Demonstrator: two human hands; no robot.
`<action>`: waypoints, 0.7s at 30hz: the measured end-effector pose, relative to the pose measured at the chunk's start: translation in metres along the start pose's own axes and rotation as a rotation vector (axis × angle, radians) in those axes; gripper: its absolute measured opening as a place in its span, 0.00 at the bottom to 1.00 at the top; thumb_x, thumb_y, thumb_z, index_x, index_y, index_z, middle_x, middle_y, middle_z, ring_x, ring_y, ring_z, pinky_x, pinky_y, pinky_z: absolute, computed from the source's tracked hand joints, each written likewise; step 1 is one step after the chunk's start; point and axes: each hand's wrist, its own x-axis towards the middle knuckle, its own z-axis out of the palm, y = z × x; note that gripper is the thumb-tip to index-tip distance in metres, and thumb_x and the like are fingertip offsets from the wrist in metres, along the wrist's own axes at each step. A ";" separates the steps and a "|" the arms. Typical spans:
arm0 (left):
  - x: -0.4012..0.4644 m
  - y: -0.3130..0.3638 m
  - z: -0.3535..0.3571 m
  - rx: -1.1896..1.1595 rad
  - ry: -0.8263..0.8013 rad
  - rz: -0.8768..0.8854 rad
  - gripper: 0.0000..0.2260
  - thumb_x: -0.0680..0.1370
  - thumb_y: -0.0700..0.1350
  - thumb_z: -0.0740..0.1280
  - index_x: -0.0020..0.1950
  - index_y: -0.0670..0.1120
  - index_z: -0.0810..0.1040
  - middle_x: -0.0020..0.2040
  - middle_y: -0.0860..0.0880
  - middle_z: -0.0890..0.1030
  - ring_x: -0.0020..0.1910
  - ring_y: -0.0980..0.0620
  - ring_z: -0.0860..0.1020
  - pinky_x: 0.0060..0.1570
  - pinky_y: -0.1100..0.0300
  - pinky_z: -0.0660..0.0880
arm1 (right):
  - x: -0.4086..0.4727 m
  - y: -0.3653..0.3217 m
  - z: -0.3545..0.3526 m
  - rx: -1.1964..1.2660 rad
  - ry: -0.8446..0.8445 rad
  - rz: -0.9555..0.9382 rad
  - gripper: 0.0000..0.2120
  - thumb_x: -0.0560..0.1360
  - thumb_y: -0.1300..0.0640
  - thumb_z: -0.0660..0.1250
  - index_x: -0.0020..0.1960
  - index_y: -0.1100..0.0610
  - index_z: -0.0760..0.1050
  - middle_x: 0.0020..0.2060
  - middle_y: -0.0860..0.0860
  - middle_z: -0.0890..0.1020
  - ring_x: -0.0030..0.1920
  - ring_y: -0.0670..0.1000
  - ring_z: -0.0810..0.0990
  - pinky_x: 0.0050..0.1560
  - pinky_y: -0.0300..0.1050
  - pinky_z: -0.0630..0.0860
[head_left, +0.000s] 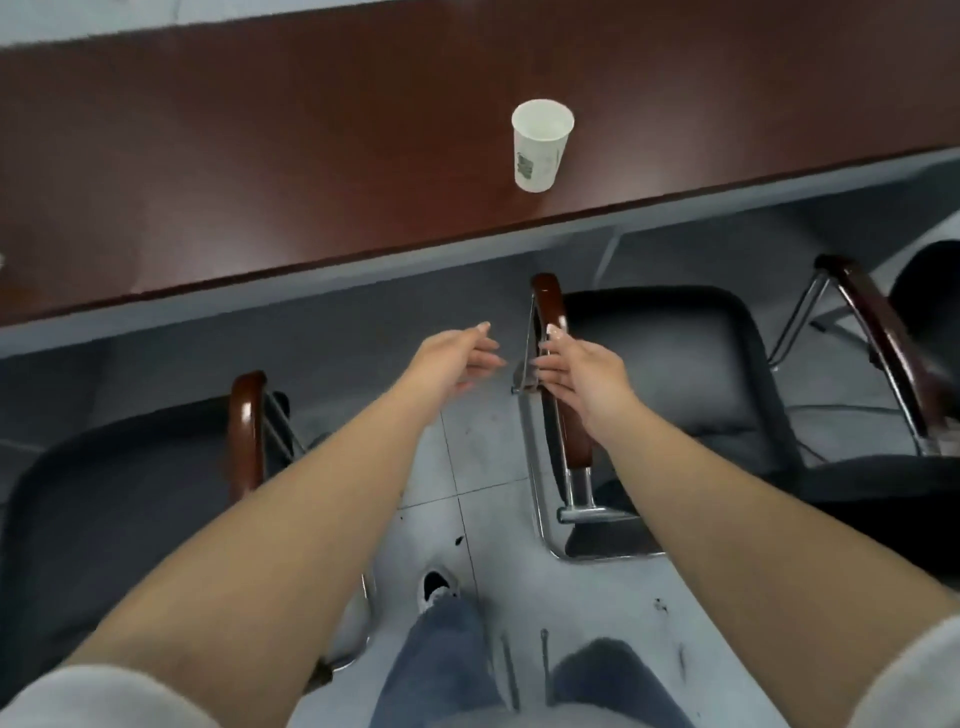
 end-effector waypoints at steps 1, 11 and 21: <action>0.014 0.006 -0.001 0.023 -0.015 -0.005 0.11 0.79 0.51 0.60 0.43 0.48 0.78 0.40 0.50 0.82 0.45 0.51 0.79 0.55 0.55 0.72 | 0.011 -0.004 0.000 0.009 0.036 0.007 0.09 0.76 0.50 0.65 0.46 0.55 0.77 0.42 0.52 0.82 0.47 0.50 0.81 0.54 0.42 0.77; 0.135 -0.002 0.051 0.161 -0.144 -0.111 0.15 0.78 0.54 0.62 0.53 0.43 0.77 0.48 0.47 0.79 0.49 0.52 0.77 0.49 0.63 0.73 | 0.102 0.033 -0.025 -0.091 0.189 0.178 0.19 0.74 0.46 0.67 0.58 0.57 0.76 0.52 0.50 0.80 0.53 0.50 0.78 0.56 0.43 0.72; 0.190 -0.050 0.105 -0.086 -0.208 -0.221 0.10 0.76 0.49 0.67 0.45 0.42 0.75 0.44 0.45 0.81 0.44 0.48 0.81 0.48 0.58 0.79 | 0.153 0.091 -0.028 -0.062 0.143 0.326 0.22 0.71 0.39 0.68 0.50 0.58 0.79 0.38 0.55 0.82 0.43 0.55 0.82 0.54 0.51 0.78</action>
